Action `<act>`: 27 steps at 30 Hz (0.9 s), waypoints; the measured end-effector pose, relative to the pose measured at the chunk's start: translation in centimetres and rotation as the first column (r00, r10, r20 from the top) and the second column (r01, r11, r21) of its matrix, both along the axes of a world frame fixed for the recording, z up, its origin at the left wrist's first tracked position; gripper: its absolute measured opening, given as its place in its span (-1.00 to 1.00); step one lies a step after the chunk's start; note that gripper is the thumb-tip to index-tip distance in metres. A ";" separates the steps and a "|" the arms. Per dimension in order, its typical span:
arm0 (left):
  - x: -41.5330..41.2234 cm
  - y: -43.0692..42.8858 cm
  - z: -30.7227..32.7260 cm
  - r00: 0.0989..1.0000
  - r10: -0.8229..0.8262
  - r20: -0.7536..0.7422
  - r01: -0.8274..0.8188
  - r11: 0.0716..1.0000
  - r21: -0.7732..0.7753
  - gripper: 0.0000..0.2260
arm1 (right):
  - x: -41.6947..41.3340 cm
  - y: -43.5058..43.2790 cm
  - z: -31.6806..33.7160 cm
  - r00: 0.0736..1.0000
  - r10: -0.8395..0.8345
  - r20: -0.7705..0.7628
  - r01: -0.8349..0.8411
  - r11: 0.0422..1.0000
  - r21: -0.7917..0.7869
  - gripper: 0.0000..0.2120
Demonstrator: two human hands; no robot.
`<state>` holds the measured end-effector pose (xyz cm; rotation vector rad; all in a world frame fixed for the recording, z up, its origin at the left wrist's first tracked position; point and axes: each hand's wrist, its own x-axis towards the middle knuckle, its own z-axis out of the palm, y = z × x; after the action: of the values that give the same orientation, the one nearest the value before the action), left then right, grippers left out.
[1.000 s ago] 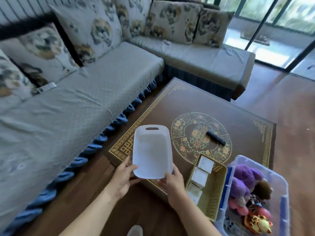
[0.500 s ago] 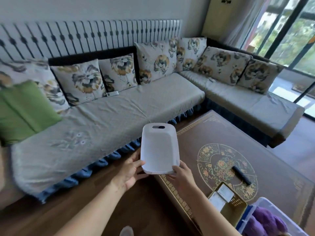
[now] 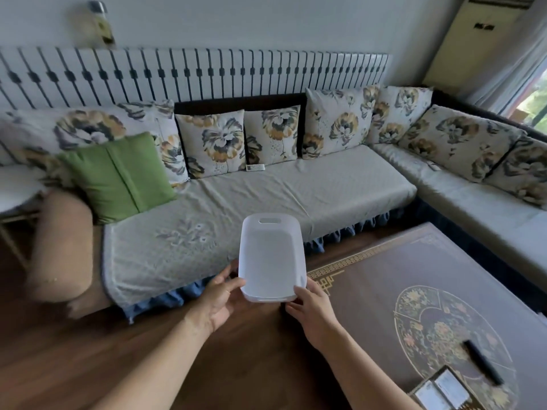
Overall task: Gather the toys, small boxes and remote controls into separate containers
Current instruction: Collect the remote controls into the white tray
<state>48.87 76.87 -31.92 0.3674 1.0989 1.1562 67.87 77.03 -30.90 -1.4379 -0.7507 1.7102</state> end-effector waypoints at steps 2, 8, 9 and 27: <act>-2.7 0.3 0.3 1.000 -0.005 -0.016 0.005 1.000 0.012 -0.53 | -2.8 0.7 0.1 1.000 0.011 -0.009 -0.011 1.000 -0.005 -0.70; -9.4 2.7 0.1 1.000 -0.015 -0.018 0.015 1.000 0.008 -0.56 | -9.4 2.6 0.4 0.999 0.002 -0.043 -0.002 1.000 -0.002 -0.72; -10.0 3.2 0.1 1.000 -0.023 -0.013 0.023 1.000 0.009 -0.57 | -10.0 3.1 0.3 0.999 -0.013 -0.037 0.013 1.000 -0.002 -0.70; -13.3 22.1 -3.8 0.993 -0.117 -0.002 0.117 0.990 -0.075 -0.51 | -12.5 22.2 -3.8 0.993 -0.118 -0.032 0.116 0.992 -0.051 -0.65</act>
<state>35.56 99.02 -35.68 0.3726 1.1083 1.0087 55.37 99.25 -34.70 -1.4525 -0.5977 1.6696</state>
